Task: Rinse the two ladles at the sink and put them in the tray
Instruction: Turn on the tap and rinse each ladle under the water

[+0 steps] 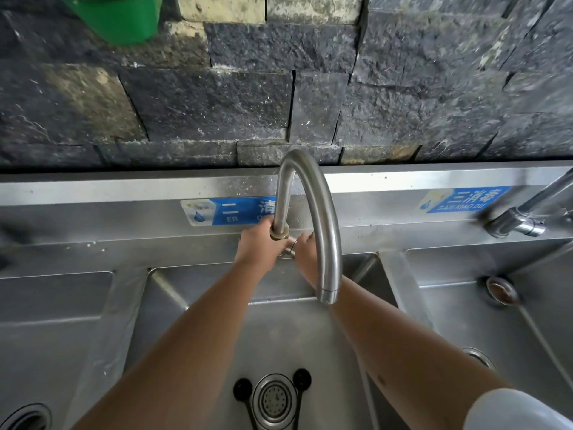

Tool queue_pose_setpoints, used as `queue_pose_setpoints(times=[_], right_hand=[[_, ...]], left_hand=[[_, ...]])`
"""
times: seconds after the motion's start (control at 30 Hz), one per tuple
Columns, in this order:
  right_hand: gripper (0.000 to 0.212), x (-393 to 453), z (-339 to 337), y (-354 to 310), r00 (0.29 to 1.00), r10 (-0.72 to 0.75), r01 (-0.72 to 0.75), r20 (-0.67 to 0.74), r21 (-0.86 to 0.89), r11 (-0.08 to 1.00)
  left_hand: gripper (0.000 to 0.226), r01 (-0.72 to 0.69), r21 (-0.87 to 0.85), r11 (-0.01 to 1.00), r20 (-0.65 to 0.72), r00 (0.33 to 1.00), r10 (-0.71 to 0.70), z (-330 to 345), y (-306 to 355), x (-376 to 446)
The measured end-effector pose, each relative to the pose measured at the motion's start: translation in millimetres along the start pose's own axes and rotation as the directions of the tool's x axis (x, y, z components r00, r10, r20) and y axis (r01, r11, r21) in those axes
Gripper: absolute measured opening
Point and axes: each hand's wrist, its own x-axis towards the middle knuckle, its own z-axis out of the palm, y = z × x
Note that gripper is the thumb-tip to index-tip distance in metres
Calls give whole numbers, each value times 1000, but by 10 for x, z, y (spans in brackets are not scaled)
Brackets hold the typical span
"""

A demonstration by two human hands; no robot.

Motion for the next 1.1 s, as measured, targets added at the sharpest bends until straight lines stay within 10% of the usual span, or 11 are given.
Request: queue_pose_setpoints(times=[0.2,1.1], right_hand=[[36,-10,78,-32,982,121,-84,-146,236,968],[35,-41,121,94,991,125,-110,-41,263,959]], left_hand=[[30,5,-27,1000,3,1000,-4,8,-2,-7],[43,92,-132,987,-13,995,-95,96,-26,-139]])
